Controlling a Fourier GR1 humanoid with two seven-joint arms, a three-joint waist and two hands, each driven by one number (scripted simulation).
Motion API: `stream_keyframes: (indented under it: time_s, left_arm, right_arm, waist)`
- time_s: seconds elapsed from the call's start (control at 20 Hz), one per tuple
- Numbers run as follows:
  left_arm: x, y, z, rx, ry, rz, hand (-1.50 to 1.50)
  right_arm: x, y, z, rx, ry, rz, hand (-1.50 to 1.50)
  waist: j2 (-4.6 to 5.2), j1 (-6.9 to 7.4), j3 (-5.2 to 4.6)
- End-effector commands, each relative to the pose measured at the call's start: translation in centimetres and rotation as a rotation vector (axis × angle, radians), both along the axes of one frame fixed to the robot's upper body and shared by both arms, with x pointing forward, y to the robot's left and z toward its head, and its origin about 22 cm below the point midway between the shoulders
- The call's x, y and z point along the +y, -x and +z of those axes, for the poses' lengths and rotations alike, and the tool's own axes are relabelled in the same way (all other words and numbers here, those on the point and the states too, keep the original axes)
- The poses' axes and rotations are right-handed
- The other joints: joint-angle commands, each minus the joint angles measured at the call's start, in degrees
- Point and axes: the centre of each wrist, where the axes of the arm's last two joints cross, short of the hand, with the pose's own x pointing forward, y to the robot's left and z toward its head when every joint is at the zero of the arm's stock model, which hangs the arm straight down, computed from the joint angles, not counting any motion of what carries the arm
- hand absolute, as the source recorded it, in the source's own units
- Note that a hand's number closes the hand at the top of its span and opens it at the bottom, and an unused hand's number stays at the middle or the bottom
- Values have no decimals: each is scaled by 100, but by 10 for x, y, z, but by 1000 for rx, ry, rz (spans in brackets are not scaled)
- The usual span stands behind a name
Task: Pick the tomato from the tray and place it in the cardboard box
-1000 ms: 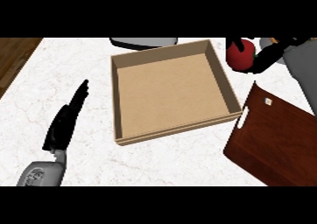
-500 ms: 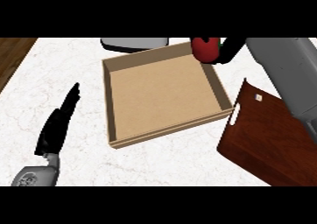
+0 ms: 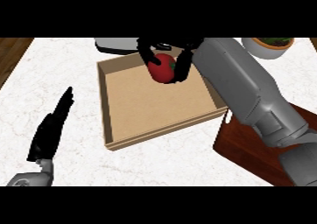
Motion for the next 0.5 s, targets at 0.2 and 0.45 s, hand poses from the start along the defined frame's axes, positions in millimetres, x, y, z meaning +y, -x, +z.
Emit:
stream_keyframes:
  time_s: [0.2, 0.45]
  left_arm:
    - [-1, 10, 5, -2, -3, 11, 0]
    - [-1, -7, 11, -3, -10, -16, 0]
  right_arm:
    - [46, 14, -52, 90, 142, 44, 150]
    - [47, 19, -67, 118, 140, 20, -150]
  waist:
    - [-28, -91, 3]
    - [11, 95, -2]
